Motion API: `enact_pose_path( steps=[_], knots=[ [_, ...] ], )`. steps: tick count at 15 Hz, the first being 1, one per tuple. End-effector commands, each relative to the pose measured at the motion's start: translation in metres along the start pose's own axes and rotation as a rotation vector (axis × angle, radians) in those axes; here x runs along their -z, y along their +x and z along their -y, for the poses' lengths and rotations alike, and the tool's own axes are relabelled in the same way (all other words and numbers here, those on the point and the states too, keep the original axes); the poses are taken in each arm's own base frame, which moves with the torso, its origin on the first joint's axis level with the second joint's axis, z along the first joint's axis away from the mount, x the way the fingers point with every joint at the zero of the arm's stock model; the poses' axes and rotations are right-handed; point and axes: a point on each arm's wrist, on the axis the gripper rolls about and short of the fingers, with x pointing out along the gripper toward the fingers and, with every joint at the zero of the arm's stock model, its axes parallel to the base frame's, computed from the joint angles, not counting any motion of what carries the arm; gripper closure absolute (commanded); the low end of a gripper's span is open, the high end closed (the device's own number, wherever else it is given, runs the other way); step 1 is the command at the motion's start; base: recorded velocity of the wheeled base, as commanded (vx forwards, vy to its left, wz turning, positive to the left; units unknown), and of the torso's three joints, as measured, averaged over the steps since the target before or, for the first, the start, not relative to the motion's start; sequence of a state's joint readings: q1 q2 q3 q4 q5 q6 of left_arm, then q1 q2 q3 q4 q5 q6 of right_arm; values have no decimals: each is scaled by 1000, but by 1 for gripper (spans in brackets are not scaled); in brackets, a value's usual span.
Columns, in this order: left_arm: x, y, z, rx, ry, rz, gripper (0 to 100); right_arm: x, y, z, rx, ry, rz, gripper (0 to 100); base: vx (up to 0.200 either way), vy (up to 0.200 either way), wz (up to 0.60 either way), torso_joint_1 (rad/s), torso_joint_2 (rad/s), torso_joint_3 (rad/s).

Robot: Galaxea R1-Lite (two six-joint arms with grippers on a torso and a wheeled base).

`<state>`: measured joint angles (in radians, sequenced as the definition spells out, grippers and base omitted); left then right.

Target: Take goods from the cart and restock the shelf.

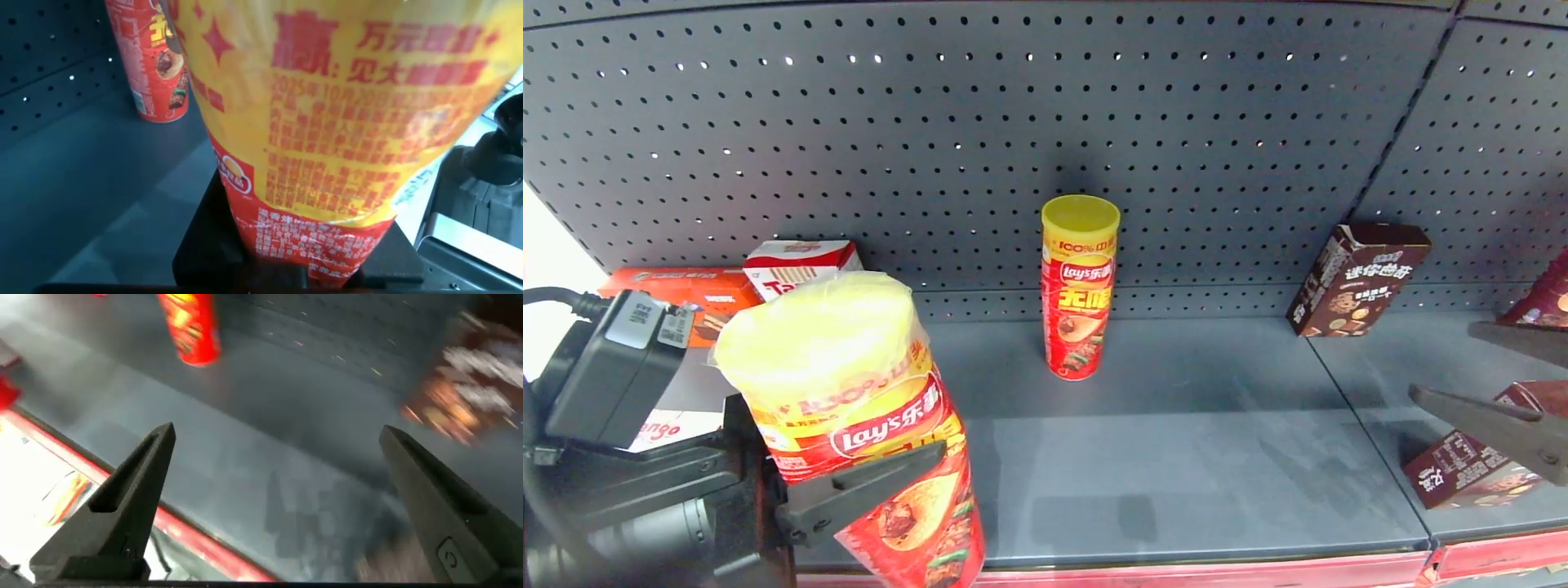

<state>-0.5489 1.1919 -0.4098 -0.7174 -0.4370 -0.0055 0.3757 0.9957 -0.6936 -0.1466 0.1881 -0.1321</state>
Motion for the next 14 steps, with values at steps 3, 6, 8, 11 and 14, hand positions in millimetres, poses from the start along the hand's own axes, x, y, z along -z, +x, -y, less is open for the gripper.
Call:
enact_pose_path(
  steps=[3,6,8,11,14],
  knots=[
    [0,2,-1,0,-2,-4,100,-19,80,3,-80,-58,-39,0,0,0,0,0,0,0],
    [1,2,-2,-6,-5,-8,100,-24,110,4,-178,-79,-31,0,0,0,0,0,0,0],
    [1,2,-3,-12,-5,-8,100,-22,128,5,-235,-100,-42,0,0,0,0,0,0,0],
    [2,2,-3,-12,-7,-12,100,-11,156,8,-313,-172,-29,0,0,0,0,0,0,0],
    [4,4,-4,-12,-12,-22,100,0,184,9,-435,-173,14,0,0,0,0,0,0,0]
  ],
)
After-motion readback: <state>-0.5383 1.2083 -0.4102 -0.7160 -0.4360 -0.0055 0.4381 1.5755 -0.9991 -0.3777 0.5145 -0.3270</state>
